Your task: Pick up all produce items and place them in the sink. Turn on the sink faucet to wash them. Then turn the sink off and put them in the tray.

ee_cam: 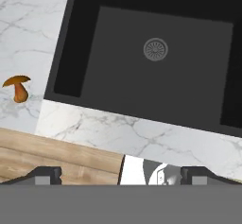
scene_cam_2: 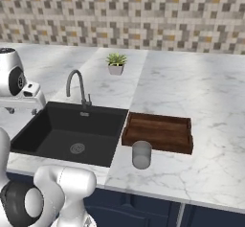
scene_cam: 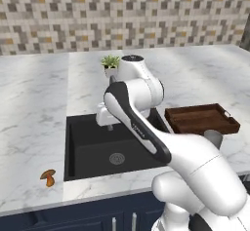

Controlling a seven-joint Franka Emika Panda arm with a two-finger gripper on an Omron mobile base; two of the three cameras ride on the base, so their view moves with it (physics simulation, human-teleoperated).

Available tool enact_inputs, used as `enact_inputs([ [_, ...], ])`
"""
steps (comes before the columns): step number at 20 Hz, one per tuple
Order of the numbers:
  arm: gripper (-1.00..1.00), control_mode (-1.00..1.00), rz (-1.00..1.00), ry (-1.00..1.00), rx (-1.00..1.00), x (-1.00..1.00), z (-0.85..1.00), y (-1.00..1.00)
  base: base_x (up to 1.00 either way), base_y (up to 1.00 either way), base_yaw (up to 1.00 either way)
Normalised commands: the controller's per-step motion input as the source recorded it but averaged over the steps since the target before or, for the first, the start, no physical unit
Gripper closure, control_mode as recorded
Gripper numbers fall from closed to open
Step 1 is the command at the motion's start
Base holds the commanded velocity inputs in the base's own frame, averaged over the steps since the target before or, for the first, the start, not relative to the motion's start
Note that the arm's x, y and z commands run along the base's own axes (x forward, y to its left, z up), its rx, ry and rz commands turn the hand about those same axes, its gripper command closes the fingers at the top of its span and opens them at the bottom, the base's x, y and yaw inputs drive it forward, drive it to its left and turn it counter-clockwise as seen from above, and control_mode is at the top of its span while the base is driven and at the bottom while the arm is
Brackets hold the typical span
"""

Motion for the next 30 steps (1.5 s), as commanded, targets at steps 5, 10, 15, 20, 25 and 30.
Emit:
enact_inputs([
  [5,-1.00,-1.00,0.06,0.08,0.00,-0.06,-0.30,0.55,0.00,0.00,0.00],
  [10,-1.00,-1.00,0.06,0.03,0.00,-0.09,-0.33,0.50,0.00,0.00,0.00],
  [15,-1.00,-1.00,0.04,0.00,0.00,-0.08,-0.31,0.44,0.00,0.00,0.00],
  [20,-1.00,-1.00,0.05,0.00,0.00,-0.05,-0.32,0.46,0.00,0.00,0.00],
  [25,-1.00,-1.00,0.04,0.00,0.00,0.00,-0.32,0.49,0.00,0.00,0.00],
  [30,-1.00,-1.00,0.03,0.00,0.00,0.00,-0.28,0.51,0.00,0.00,0.00],
])
